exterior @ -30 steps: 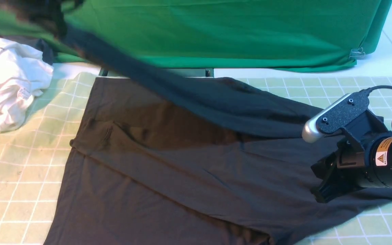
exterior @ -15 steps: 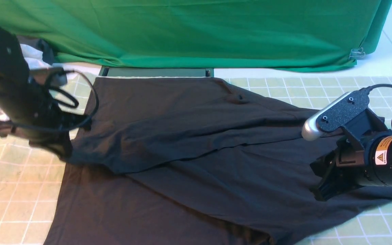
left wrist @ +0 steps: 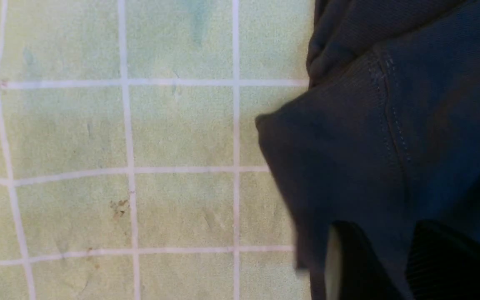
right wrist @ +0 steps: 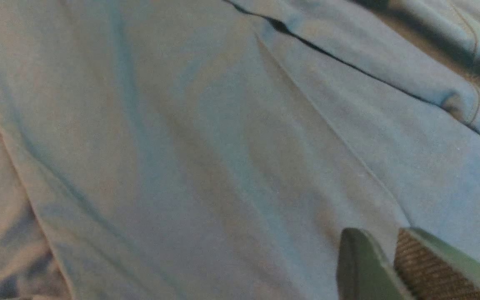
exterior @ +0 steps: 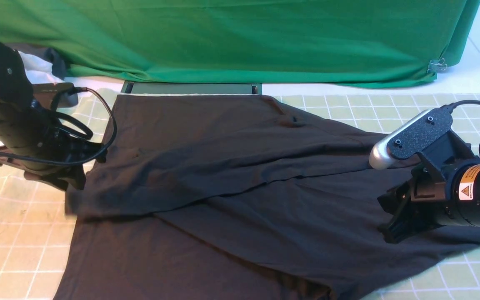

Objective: Fold a long-sleeved shirt over a green coffee tablecloth.
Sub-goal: 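Fold the left side of the dark shirt inward over its body with the left gripper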

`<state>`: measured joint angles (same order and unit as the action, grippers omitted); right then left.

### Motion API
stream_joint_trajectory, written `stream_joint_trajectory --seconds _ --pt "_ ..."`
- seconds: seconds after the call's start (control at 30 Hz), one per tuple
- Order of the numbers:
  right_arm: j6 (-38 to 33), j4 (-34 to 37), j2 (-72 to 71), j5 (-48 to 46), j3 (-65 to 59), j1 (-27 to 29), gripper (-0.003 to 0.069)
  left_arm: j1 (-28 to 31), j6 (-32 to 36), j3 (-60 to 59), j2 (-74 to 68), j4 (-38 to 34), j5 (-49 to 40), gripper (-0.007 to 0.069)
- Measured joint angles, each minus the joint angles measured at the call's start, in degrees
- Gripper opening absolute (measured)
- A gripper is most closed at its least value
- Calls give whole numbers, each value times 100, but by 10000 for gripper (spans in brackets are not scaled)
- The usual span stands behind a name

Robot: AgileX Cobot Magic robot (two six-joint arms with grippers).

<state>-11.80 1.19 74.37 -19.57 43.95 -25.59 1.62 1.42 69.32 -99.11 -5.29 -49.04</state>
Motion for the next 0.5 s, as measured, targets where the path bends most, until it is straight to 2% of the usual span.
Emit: stream_joint_trajectory --seconds 0.03,0.07,0.1,0.23,0.33,0.37,0.5 --pt "0 0 0 0 0 0 171 0 0 0 0 8 -5 208" --pt "35 0 0 -55 0 0 174 0 0 0 0 28 -114 261" --pt "99 0 0 -99 5 0 175 0 0 0 0 46 -162 281" --pt "347 23 78 -468 191 181 209 0 0 0 11 105 -244 333" --pt "511 41 335 -547 551 605 309 0 39 0 77 105 -217 342" --pt "567 120 527 -533 746 818 374 0 39 0 97 105 -177 343" --pt "618 598 1132 -498 1394 1373 481 0 44 0 116 88 -41 346"
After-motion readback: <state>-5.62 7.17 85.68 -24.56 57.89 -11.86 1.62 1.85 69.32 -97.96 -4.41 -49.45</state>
